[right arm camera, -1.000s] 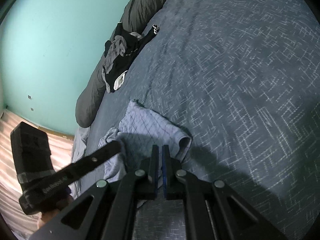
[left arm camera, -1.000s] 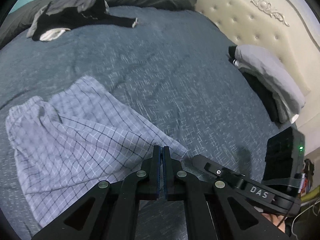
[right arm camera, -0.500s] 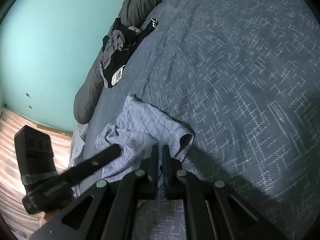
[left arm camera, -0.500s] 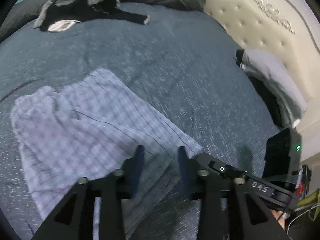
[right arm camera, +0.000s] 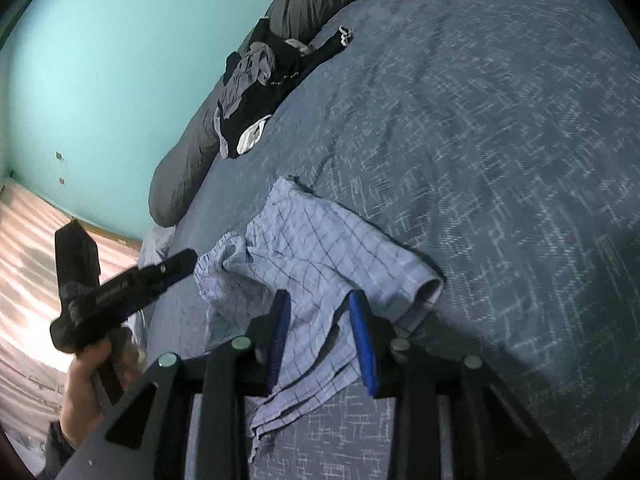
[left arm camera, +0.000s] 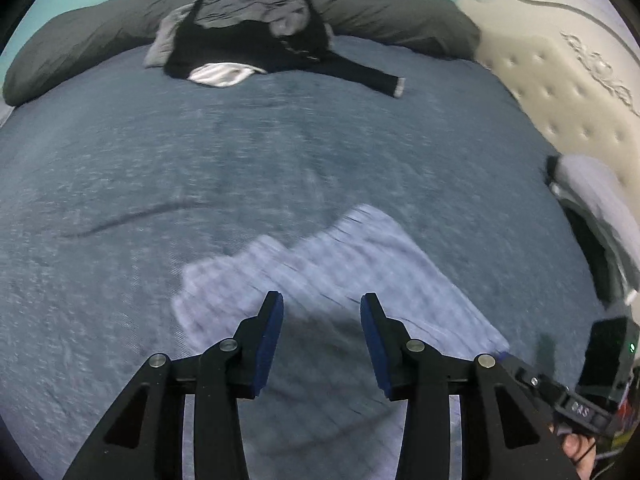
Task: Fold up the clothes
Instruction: 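Open both tools and release the folded shorts, then close both tools on the folded shorts edge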
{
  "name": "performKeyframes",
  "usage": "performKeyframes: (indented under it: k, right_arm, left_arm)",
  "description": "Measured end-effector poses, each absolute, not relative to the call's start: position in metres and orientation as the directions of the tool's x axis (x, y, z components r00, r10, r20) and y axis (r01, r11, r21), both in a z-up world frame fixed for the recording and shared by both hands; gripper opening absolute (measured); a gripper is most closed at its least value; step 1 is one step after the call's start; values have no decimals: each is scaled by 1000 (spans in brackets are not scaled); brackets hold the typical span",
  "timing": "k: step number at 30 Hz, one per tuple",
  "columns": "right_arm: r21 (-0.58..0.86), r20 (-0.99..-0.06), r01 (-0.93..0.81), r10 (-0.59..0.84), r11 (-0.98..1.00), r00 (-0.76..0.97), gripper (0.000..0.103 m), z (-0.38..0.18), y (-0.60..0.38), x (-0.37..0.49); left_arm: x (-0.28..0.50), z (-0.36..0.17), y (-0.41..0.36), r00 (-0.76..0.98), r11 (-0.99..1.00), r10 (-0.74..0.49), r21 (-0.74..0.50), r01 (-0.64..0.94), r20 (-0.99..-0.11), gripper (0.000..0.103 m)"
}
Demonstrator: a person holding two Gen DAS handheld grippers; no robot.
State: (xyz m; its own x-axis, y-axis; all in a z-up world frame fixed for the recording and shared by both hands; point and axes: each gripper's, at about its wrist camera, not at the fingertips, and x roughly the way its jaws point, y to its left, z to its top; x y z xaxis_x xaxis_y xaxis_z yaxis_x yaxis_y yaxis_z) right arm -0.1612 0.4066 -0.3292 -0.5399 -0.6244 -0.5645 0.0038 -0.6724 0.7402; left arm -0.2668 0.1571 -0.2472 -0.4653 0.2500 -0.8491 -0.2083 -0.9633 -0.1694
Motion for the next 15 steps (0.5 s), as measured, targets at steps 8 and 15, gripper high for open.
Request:
performKeyframes:
  k: [8, 15]
  right_arm:
    - [714, -600, 0, -611, -700, -517, 32, -337, 393, -173]
    - [691, -617, 12, -598, -722, -512, 32, -339, 390, -175]
  left_arm:
    - [-297, -254, 139, -459, -971, 236, -188, -150, -857, 45]
    - [-320, -267, 134, -430, -970, 240, -197, -143, -870, 45]
